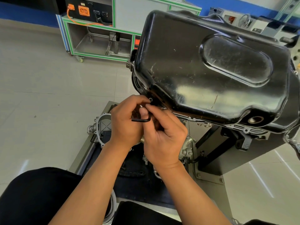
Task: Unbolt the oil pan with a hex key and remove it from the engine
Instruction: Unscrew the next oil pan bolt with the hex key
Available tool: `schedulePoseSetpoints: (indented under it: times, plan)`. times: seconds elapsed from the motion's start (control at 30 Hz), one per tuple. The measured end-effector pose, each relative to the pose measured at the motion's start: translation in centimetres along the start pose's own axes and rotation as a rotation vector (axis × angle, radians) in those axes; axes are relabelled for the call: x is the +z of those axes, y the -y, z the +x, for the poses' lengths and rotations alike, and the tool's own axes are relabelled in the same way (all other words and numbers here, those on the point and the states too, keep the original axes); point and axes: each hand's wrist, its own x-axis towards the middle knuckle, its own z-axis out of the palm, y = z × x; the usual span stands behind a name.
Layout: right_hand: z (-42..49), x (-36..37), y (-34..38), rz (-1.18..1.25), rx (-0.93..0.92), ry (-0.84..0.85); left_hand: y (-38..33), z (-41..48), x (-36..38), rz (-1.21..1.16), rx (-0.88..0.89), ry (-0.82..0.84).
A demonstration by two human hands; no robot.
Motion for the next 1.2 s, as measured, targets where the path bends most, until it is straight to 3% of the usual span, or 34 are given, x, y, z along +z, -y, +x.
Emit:
schedulePoseSetpoints:
  times: [0.13,0.33,0.57,0.77,0.97,1.2]
  plan:
    - [0.07,0.11,-0.08,-0.006,0.002,-0.006,-0.03,0.00,-0.33,-0.010,0.077,0.073]
    - [-0.06,0.23,0.23,0.020,0.010,-0.010,0.34,0.34,0.04,0.023,-0.008,-0.042]
    - [-0.09,0.29,-0.05,0.003,0.016,-0.028,0.39,-0.01,-0.12,0.006,0.160,0.024]
    - [-0.15,-0.07,0.02,-0.016,0.016,0.003,0.26,0.26,0.33,0.028,0.044,-0.085]
    - [0.02,-0.19,0.15,-0.028,0.018,0.005,0.34,-0.19,-0.31,0.022,0.144,0.027]
    - [0.07,0.09,0.59,0.009,0.002,-0.008,0.39,0.21,0.17,0.042,0.097,-0.072]
